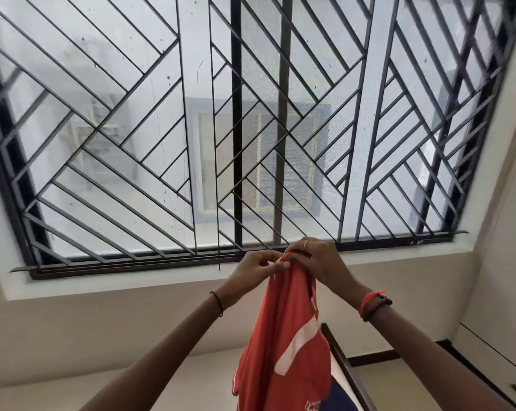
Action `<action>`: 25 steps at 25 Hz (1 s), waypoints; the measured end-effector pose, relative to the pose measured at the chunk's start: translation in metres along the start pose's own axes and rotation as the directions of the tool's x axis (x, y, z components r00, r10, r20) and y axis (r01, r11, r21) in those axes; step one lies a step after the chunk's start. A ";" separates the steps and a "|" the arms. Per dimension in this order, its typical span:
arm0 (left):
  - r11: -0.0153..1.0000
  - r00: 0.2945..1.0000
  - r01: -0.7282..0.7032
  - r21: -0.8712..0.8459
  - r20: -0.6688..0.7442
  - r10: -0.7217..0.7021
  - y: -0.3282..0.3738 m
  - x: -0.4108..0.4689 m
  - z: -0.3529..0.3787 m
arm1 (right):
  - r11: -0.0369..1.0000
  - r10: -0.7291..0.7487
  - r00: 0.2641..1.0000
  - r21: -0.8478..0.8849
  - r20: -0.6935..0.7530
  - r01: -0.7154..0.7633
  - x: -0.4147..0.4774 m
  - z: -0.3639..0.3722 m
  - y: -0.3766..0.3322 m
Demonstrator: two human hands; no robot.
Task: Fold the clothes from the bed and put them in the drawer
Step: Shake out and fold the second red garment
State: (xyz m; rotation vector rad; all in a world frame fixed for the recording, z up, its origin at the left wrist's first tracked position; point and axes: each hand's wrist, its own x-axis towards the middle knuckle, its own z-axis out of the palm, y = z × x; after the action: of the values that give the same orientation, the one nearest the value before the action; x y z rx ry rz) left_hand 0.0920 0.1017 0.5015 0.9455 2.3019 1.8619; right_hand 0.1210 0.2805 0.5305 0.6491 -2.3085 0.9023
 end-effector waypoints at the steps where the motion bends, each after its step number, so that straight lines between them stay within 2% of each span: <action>1: 0.998 0.999 -0.024 0.059 -0.034 0.026 -0.001 0.002 0.001 | 0.998 0.050 0.999 0.025 0.015 -0.050 0.001 -0.001 0.001; 4: 0.977 0.991 -0.097 0.189 -0.075 0.113 -0.006 0.005 0.002 | 0.987 0.147 0.986 0.060 0.080 -0.152 0.002 -0.005 0.007; 7: 0.974 0.989 -0.091 0.206 -0.093 0.112 -0.009 0.008 0.006 | 0.972 0.169 0.968 0.129 0.188 -0.195 0.001 -0.009 0.008; 12: 0.980 0.995 -0.003 0.201 -0.094 0.023 -0.015 0.010 0.011 | 0.988 0.061 0.954 -0.156 0.294 -0.015 0.001 -0.014 -0.001; 15: 0.984 0.997 0.005 0.176 -0.070 0.008 -0.015 0.013 0.012 | 0.965 0.045 0.956 -0.259 0.290 0.033 0.003 -0.011 0.002; 17: 0.988 0.998 0.020 0.151 -0.062 -0.011 -0.013 0.016 0.011 | 0.963 0.028 0.962 -0.266 0.271 0.047 0.002 -0.006 0.006; 20: 0.991 0.998 0.022 0.133 -0.054 -0.015 -0.011 0.016 0.012 | 0.989 0.022 0.980 -0.145 0.199 0.007 -0.001 -0.004 0.006; 23: 0.995 0.999 0.027 0.097 -0.041 -0.023 -0.008 0.015 0.012 | 0.980 0.174 0.980 0.079 0.095 -0.182 -0.002 -0.004 0.008; 25: 0.998 0.997 0.067 0.010 -0.030 -0.066 -0.003 0.015 0.009 | 0.933 0.270 0.959 0.223 0.085 -0.282 -0.004 -0.001 0.014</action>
State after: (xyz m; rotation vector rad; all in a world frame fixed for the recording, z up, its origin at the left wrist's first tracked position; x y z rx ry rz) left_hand 0.0821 0.1160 0.5009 0.8375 2.3325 1.8509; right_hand 0.1155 0.2919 0.5221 0.4513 -2.4010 1.3172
